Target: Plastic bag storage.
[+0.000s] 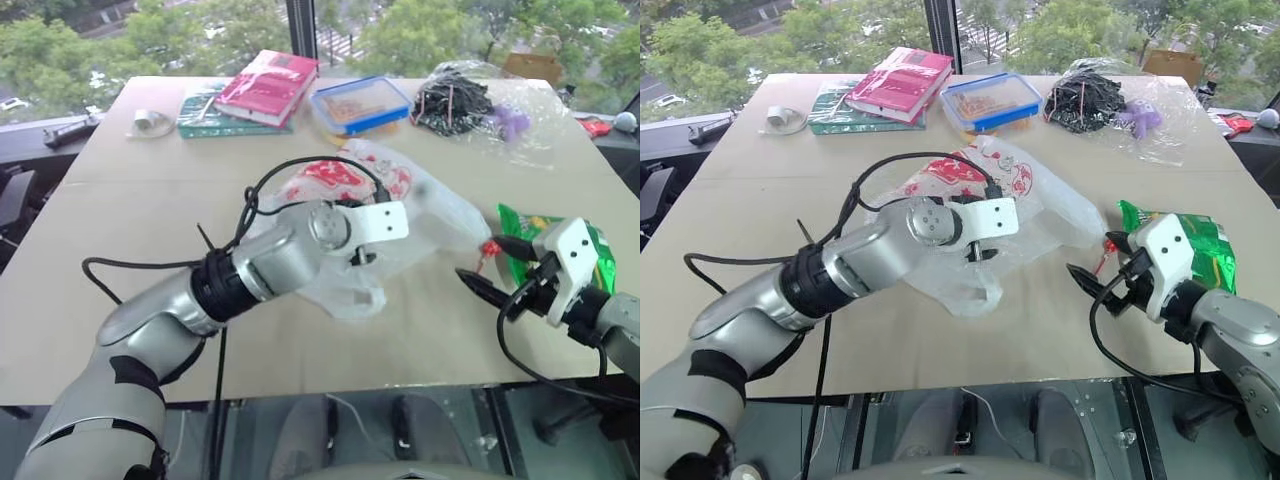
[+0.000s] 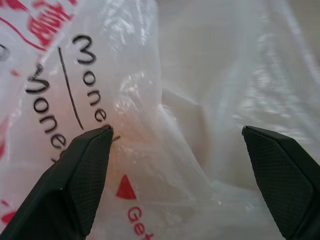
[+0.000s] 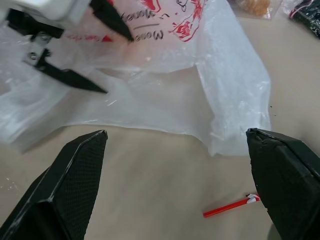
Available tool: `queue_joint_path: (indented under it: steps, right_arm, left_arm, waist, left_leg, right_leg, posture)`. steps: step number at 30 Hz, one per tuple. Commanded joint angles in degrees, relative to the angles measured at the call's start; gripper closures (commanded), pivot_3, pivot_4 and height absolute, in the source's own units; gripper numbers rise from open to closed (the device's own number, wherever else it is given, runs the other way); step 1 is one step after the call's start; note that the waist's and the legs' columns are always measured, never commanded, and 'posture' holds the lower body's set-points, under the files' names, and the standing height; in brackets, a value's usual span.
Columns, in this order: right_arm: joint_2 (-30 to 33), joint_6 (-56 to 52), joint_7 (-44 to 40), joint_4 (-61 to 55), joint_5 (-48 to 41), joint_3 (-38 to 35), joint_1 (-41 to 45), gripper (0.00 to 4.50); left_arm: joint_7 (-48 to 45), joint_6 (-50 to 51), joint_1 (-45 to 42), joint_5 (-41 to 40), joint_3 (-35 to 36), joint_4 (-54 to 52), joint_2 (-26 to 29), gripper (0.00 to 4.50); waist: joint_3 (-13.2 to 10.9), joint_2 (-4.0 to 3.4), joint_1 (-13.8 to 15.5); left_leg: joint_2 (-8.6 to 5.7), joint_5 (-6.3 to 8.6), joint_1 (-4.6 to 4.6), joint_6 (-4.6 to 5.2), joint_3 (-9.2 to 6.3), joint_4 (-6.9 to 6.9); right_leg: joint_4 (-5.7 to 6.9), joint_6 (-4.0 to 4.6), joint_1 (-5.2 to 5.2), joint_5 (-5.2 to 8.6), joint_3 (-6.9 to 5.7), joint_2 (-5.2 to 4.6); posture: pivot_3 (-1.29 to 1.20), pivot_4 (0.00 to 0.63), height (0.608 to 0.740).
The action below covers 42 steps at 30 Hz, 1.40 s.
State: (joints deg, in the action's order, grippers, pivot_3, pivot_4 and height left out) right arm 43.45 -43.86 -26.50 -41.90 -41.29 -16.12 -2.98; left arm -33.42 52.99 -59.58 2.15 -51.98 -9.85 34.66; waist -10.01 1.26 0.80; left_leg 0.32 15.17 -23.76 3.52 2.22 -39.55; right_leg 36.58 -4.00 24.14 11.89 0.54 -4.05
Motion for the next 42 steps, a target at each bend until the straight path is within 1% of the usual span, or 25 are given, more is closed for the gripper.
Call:
queue_joint_path:
  steps: [1, 4, 8, 9, 10, 11, 12, 13, 15, 16, 17, 18, 20, 23, 25, 26, 29, 30, 35, 39, 40, 42]
  right_arm:
    - [0.0, -0.2, 0.7, -2.3, -0.8, -2.0, 0.0, 0.0]
    - [-0.1, -0.4, 1.0, -2.7, -0.8, -2.0, -0.2, 0.0]
    - [-0.2, -0.4, 1.2, -2.8, -0.7, -1.9, -0.1, 0.0]
    - [-0.2, -0.4, 1.2, -2.6, -0.5, -1.6, 0.1, 0.0]
    - [-0.2, -0.3, 1.2, -2.4, -0.4, -1.4, 0.4, 0.0]
    - [-0.3, -0.2, 1.2, -2.3, -0.3, -1.3, 0.5, 0.0]
    - [-0.3, -0.2, 1.2, -2.3, -0.3, -1.2, 0.6, 0.0]
    - [-0.3, -0.2, 1.2, -2.2, -0.2, -1.1, 0.8, 0.0]
    - [-0.3, -0.2, 1.1, -2.1, -0.1, -1.0, 0.9, 0.0]
    - [-0.3, -0.2, 1.0, -2.1, -0.1, -1.0, 0.9, 0.0]
    - [-0.3, -0.1, 1.0, -2.0, 0.0, -0.9, 0.9, 0.0]
    - [-0.3, -0.1, 1.0, -1.9, 0.1, -0.8, 1.0, 0.0]
    - [-0.3, 0.0, 0.9, -1.8, 0.3, -0.7, 1.2, 0.0]
    - [-0.6, 0.2, 0.7, -1.6, 0.5, -0.6, 1.3, 0.0]
    - [-0.9, 0.4, 0.6, -1.3, 0.8, -0.1, 1.6, 0.0]
    - [-1.0, 0.5, 0.5, -1.1, 1.0, 0.1, 1.7, 0.0]
    - [-1.4, 1.0, 0.1, -0.1, 1.6, 1.4, 2.9, 0.0]
    - [-1.5, 1.1, 0.0, 0.2, 1.8, 1.8, 3.3, 0.0]
    - [-1.2, 0.2, 1.4, 0.6, 3.4, 1.9, 4.3, 0.0]
    - [-0.1, -5.1, 5.7, 0.7, 6.2, 3.1, 4.1, 0.0]
    - [-1.1, -8.1, 8.2, 0.8, 6.1, 2.8, 4.2, 0.0]
    - [-5.4, -14.4, 14.8, 1.2, 4.9, 1.2, 5.8, 0.0]
  left_arm:
    - [2.0, -3.5, 1.2, 5.9, 0.7, 1.2, -1.8, 0.12]
    - [3.9, -5.8, 2.1, 9.2, 3.1, 4.4, -3.6, 0.12]
    - [4.7, -9.6, 3.8, 12.7, 4.8, 9.0, -3.8, 0.12]
    - [5.0, -10.6, 4.2, 13.6, 5.2, 10.4, -4.2, 0.68]
    - [5.2, -11.5, 4.5, 14.5, 5.6, 11.7, -4.6, 0.97]
    - [5.6, -12.4, 4.9, 15.3, 6.5, 12.7, -4.8, 1.39]
    - [5.7, -13.0, 5.3, 16.0, 7.2, 13.4, -5.0, 1.94]
    - [5.9, -14.2, 5.7, 16.5, 8.4, 13.8, -5.0, 2.33]
    - [6.9, -16.3, 6.6, 15.7, 12.7, 13.6, -5.6, 3.21]
    - [7.0, -17.9, 7.2, 14.3, 15.7, 13.0, -5.9, 3.55]
    - [6.4, -17.8, 7.4, 11.5, 20.1, 12.3, -6.7, 4.16]
    - [5.2, -17.0, 7.5, 9.2, 23.6, 11.9, -7.2, 4.46]
    - [2.5, -15.3, 7.6, 3.4, 31.4, 11.7, -7.7, 4.46]
    - [-2.6, -10.1, 5.4, -5.9, 42.9, 13.0, -7.0, 4.46]
    - [-6.8, -7.1, 3.7, -11.2, 47.9, 13.9, -5.9, 4.46]
    - [-8.2, -6.5, 3.2, -12.5, 49.0, 14.2, -5.2, 4.46]
    - [-9.6, -5.0, -0.5, -14.7, 52.2, 21.0, -3.5, 4.46]
    - [-10.5, -2.1, -1.9, -16.9, 53.8, 22.9, -3.6, 4.46]
    - [-15.6, 4.7, -4.1, -23.7, 56.0, 23.2, -2.7, 4.46]
    - [-14.6, 7.7, -4.8, -26.5, 57.3, 23.3, -3.4, 4.46]
    - [-14.2, 8.5, -4.7, -27.2, 57.5, 22.3, -3.8, 4.46]
    - [-13.2, 9.9, -4.4, -28.6, 58.0, 20.3, -4.9, 4.46]
  waist:
    - [0.0, 0.0, 0.0]
    - [0.0, 0.01, 0.0]
    - [0.0, 0.0, -0.2]
    - [0.0, 0.0, -0.2]
    - [0.0, 0.0, -0.1]
    - [0.0, 0.0, 0.0]
    - [0.0, 0.0, 0.0]
    - [0.0, 0.0, 0.0]
    - [0.0, 0.0, -0.1]
    - [0.0, 0.0, -0.1]
    - [0.0, 0.0, -0.1]
    - [0.0, 0.0, -0.1]
    - [0.0, 0.02, -0.1]
    - [0.0, 0.01, -0.2]
    - [0.0, 0.01, -0.2]
    - [0.0, 0.02, -0.2]
    - [0.0, 0.02, 0.0]
    - [0.0, 0.02, 0.0]
    - [0.0, 0.02, 0.0]
    - [0.0, 0.03, -0.1]
    - [0.0, 0.02, -0.1]
    - [0.0, 0.05, -0.1]
  left_leg:
    - [0.01, 0.0, -0.01, 0.0, 0.0, 0.0]
    - [0.0, 0.0, -0.02, 0.01, 0.0, -0.01]
    - [0.01, 0.0, 0.0, 0.01, 0.0, -0.01]
    - [0.02, 0.0, 0.01, 0.01, 0.01, -0.01]
    - [0.02, 0.0, 0.02, 0.01, 0.02, 0.0]
    - [0.02, 0.0, 0.02, 0.01, 0.01, 0.0]
    - [0.02, 0.0, 0.02, 0.01, 0.02, -0.01]
    - [0.02, 0.0, 0.02, 0.01, 0.02, -0.01]
    - [0.02, 0.0, 0.03, 0.01, 0.03, -0.01]
    - [0.04, 0.0, 0.03, 0.01, 0.04, -0.01]
    - [0.05, 0.0, 0.01, 0.01, 0.04, -0.01]
    - [0.06, 0.0, 0.0, 0.01, 0.04, -0.01]
    - [0.07, 0.0, -0.07, 0.0, 0.02, -0.01]
    - [0.07, 0.0, -0.04, 0.0, 0.04, -0.01]
    - [0.07, 0.0, -0.04, 0.0, 0.03, -0.01]
    - [0.06, 0.0, -0.04, 0.0, 0.02, -0.01]
    - [0.03, 0.0, -0.02, 0.0, 0.04, -0.02]
    - [0.01, 0.0, -0.01, 0.0, 0.03, -0.02]
    - [0.0, -0.01, -0.04, -0.01, 0.03, -0.03]
    - [0.02, -0.01, -0.06, -0.02, 0.03, -0.03]
    - [0.02, -0.01, -0.05, -0.02, 0.03, -0.03]
    - [0.05, -0.01, -0.03, -0.02, 0.02, -0.02]
  right_leg:
    - [0.0, 0.0, 0.0, 0.0, 0.0, 0.0]
    - [0.0, -0.01, 0.0, -0.01, 0.0, -0.02]
    - [0.01, -0.02, 0.0, -0.01, 0.01, -0.01]
    - [0.02, -0.02, 0.01, -0.01, 0.01, 0.0]
    - [0.03, -0.01, 0.01, -0.01, 0.02, 0.0]
    - [0.04, -0.02, 0.01, -0.01, 0.01, -0.01]
    - [0.04, -0.02, 0.0, -0.01, 0.01, -0.01]
    - [0.04, -0.02, 0.0, -0.01, 0.01, -0.02]
    - [0.04, -0.02, 0.0, -0.01, 0.03, -0.02]
    - [0.05, -0.02, 0.01, -0.01, 0.04, -0.02]
    - [0.07, -0.02, 0.05, -0.01, 0.04, -0.02]
    - [0.09, -0.02, 0.06, -0.01, 0.03, -0.02]
    - [0.11, -0.01, 0.11, -0.01, 0.0, -0.03]
    - [0.11, -0.02, 0.11, -0.01, 0.01, -0.04]
    - [0.13, -0.01, 0.11, -0.01, -0.01, -0.03]
    - [0.13, -0.02, 0.11, -0.01, -0.02, -0.03]
    - [0.13, -0.02, 0.09, -0.01, -0.01, -0.03]
    - [0.13, -0.03, 0.08, -0.02, -0.02, -0.03]
    - [0.13, -0.03, 0.08, -0.01, -0.02, -0.04]
    - [0.14, -0.02, 0.1, -0.02, -0.02, -0.03]
    - [0.14, -0.02, 0.1, -0.02, -0.02, -0.03]
    - [0.15, -0.01, 0.09, -0.01, -0.03, -0.02]
  posture:
    - [0.0, 0.15, 0.74]
    - [0.0, 0.15, 0.74]
    - [0.0, 0.15, 0.74]
    - [0.0, 0.15, 0.74]
    - [0.0, 0.15, 0.74]
    - [0.0, 0.15, 0.74]
    - [0.0, 0.15, 0.74]
    - [0.0, 0.15, 0.74]
    - [0.0, 0.15, 0.74]
    - [0.0, 0.15, 0.74]
    - [0.0, 0.15, 0.74]
    - [0.0, 0.15, 0.74]
    - [0.0, 0.15, 0.74]
    - [0.0, 0.15, 0.74]
    - [0.0, 0.15, 0.74]
    - [0.0, 0.15, 0.74]
    - [0.0, 0.15, 0.74]
    - [0.0, 0.15, 0.74]
    - [0.0, 0.15, 0.74]
    - [0.0, 0.15, 0.74]
    - [0.0, 0.15, 0.74]
    - [0.0, 0.15, 0.74]
